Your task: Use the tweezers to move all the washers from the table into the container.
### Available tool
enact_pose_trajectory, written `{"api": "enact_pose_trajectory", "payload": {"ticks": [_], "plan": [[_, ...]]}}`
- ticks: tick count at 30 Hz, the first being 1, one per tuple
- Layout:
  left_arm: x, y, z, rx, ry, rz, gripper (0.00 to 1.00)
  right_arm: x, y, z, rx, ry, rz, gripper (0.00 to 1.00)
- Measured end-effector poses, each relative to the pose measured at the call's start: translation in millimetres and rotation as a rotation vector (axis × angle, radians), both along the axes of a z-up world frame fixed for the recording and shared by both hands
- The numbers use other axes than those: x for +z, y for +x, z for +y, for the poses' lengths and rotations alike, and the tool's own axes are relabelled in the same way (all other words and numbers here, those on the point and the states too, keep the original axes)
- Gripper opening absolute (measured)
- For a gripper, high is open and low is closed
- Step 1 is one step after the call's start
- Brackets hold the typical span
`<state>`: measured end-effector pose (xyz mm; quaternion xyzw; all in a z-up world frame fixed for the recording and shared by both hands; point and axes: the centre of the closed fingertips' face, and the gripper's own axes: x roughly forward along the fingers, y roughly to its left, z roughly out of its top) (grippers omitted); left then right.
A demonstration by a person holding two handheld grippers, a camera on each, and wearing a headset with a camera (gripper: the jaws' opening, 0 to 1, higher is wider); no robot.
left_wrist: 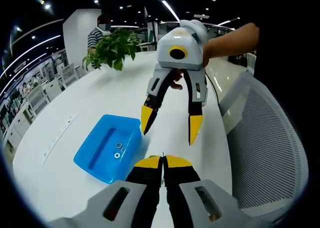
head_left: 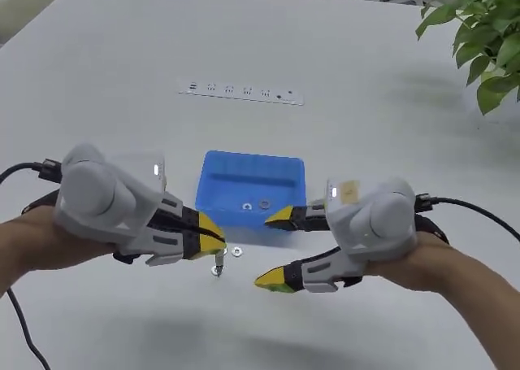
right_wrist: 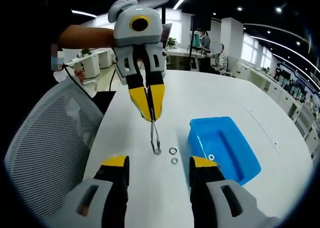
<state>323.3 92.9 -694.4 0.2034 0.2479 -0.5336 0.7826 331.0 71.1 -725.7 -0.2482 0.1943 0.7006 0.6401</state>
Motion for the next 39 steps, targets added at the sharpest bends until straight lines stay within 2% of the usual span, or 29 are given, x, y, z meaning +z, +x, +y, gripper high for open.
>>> {"api": "enact_pose_trajectory", "payload": {"ticks": [10, 18, 31, 39], "plan": [[-0.8, -1.5, -0.5, -0.017, 0.012, 0.009, 0.05, -10.2, -4.9, 16.3, 0.064, -0.014, -0.016, 0.33], [-2.0, -2.3, -1.2, -0.027, 0.018, 0.017, 0.05, -21.7, -8.2, 27.0, 0.121, -0.044, -0.045, 0.27], [-2.9, -2.1, -2.6, -0.042, 0.029, 0.027, 0.05, -25.0, -16.8, 43.1, 0.184, -0.039, -0.038, 0.15], [-3.0, -2.0, -2.7, -0.045, 0.030, 0.031, 0.05, -24.9, -13.5, 46.6, 0.201, -0.050, -0.048, 0.09]]}}
